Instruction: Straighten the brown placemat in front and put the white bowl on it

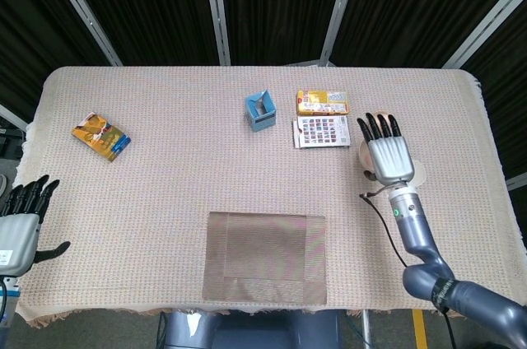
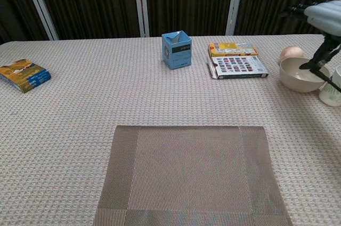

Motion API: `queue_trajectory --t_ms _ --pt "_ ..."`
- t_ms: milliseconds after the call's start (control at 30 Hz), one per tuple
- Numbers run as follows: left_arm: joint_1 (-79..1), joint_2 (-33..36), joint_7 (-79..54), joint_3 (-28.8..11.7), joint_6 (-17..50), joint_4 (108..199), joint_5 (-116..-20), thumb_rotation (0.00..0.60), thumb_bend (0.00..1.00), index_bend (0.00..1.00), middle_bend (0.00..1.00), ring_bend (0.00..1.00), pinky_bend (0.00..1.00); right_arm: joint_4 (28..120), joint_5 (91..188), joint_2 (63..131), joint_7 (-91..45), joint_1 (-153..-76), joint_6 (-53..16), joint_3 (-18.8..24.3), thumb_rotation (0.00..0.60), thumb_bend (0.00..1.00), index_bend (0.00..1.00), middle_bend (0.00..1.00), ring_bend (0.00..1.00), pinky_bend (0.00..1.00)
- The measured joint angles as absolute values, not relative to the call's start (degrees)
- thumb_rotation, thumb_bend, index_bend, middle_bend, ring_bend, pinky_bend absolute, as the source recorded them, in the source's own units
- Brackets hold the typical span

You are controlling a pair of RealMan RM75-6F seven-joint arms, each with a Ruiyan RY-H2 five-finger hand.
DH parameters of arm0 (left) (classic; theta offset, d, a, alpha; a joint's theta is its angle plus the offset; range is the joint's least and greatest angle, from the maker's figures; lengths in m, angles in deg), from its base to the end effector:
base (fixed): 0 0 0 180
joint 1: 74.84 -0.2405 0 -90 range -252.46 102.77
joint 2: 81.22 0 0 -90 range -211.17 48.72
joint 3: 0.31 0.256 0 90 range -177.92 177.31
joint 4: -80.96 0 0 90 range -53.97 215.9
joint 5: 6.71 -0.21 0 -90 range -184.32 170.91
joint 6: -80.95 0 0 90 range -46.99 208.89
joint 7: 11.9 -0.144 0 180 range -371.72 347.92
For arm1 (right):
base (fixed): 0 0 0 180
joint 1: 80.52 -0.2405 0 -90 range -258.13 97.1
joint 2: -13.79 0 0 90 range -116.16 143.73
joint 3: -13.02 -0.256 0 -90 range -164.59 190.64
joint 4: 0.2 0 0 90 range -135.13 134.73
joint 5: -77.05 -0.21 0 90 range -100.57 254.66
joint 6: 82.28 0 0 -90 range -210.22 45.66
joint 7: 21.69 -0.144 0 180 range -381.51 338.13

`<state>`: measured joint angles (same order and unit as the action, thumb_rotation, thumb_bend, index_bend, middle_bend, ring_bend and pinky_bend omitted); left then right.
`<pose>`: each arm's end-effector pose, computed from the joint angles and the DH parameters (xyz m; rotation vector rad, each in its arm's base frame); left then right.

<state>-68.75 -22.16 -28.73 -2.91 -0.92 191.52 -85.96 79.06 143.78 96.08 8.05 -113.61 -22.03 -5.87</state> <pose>-0.2663 0.1794 0.1560 -1.4081 -0.9482 -0.7786 -0.2140 -0.3725 0.0746 1.5831 -0.6514 0.7620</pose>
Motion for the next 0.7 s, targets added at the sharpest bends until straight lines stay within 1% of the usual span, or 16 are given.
queue_trajectory --t_ms 100,167,267,300,533,567,700 --pt "-68.8 -22.4 -27.9 -2.5 -1.2 191.6 -87.5 0.600 0.00 0.00 0.00 0.00 0.00 85.8 147.5 90.1 5.5 -109.9 -17.6 -4.2 0.600 0.00 0.00 0.00 0.00 0.00" --pt "-68.9 -22.5 -27.5 -2.1 -1.3 191.7 -88.8 0.600 0.00 0.00 0.00 0.00 0.00 88.6 150.0 86.7 2.5 -107.2 -14.8 -2.7 0.600 0.00 0.00 0.00 0.00 0.00" --pt "-68.8 -22.4 -27.2 -1.4 -1.3 191.7 -91.1 0.600 0.00 0.00 0.00 0.00 0.00 91.4 153.1 83.2 -1.6 -103.4 -10.8 -0.6 0.600 0.00 0.00 0.00 0.00 0.00" --pt "-68.8 -22.4 -27.1 -1.2 -1.3 191.7 -91.9 0.600 0.00 0.00 0.00 0.00 0.00 92.5 154.5 81.7 -3.8 -101.3 -8.6 0.6 0.600 0.00 0.00 0.00 0.00 0.00" --pt "-66.8 -19.9 -26.2 0.8 1.3 189.7 -99.4 0.600 0.00 0.01 0.00 0.00 0.00 96.8 157.4 76.7 -11.1 -93.8 -1.0 4.4 0.600 0.00 0.00 0.00 0.00 0.00" --pt "-66.3 -19.4 -26.0 1.0 2.0 189.2 -100.2 0.600 0.00 0.01 0.00 0.00 0.00 97.4 157.6 76.3 -11.7 -93.1 -0.4 4.9 0.600 0.00 0.00 0.00 0.00 0.00" --pt "-63.7 -17.1 -24.7 1.9 5.5 186.9 -103.8 0.600 0.00 0.12 0.00 0.00 0.00 100.0 158.3 75.0 -12.4 -90.9 0.7 6.8 0.600 0.00 0.00 0.00 0.00 0.00"
